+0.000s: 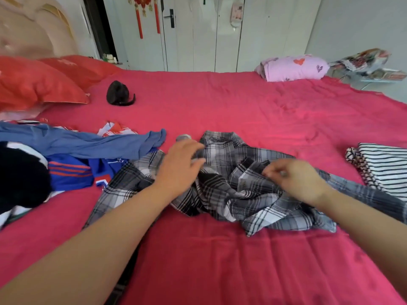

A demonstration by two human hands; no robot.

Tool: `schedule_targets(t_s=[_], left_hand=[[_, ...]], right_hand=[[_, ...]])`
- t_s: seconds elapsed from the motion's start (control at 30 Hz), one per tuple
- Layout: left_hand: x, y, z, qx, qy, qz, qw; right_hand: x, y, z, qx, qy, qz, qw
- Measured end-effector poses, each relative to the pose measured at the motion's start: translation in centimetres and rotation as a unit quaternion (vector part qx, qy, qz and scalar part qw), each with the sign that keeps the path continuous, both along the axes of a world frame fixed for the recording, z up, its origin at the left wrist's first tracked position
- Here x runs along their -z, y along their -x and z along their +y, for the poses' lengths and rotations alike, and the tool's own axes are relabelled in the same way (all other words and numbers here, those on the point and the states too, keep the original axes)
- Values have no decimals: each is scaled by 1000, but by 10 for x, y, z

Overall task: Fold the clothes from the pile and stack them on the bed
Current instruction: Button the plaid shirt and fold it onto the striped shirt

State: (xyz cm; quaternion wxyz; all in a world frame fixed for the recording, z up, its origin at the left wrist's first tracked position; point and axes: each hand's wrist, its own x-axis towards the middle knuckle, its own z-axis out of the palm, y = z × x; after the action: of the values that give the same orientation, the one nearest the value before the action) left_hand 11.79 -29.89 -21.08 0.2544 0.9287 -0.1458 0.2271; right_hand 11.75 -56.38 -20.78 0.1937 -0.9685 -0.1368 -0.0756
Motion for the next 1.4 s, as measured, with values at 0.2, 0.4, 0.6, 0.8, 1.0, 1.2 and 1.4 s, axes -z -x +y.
schedule_targets(t_s=[0.2, 0.4, 0.6, 0.8, 1.0, 1.2, 1.4], left_hand=[[16, 2, -24, 160, -233, 225, 933], [0, 13, 3, 133, -433, 160, 877], [-39, 42, 16, 107, -190, 158, 963], [-76, 88, 22, 132, -74, 179, 972], [-61, 120, 28, 104, -99, 270, 952], [-16, 140, 6, -42, -173, 15, 984], [25, 182, -32, 137, -228, 136, 954]], right_hand=[[22, 20, 1, -145, 131, 182, 964], [5, 37, -19, -147, 236, 89, 957], [-30, 60, -34, -68, 132, 41, 988], [-69, 81, -54, -116, 45, 113, 986], [-82, 109, -61, -77, -118, 145, 979], [-24, 109, -48, 58, 71, 4, 996], [5, 151, -19, -159, 38, 50, 985]])
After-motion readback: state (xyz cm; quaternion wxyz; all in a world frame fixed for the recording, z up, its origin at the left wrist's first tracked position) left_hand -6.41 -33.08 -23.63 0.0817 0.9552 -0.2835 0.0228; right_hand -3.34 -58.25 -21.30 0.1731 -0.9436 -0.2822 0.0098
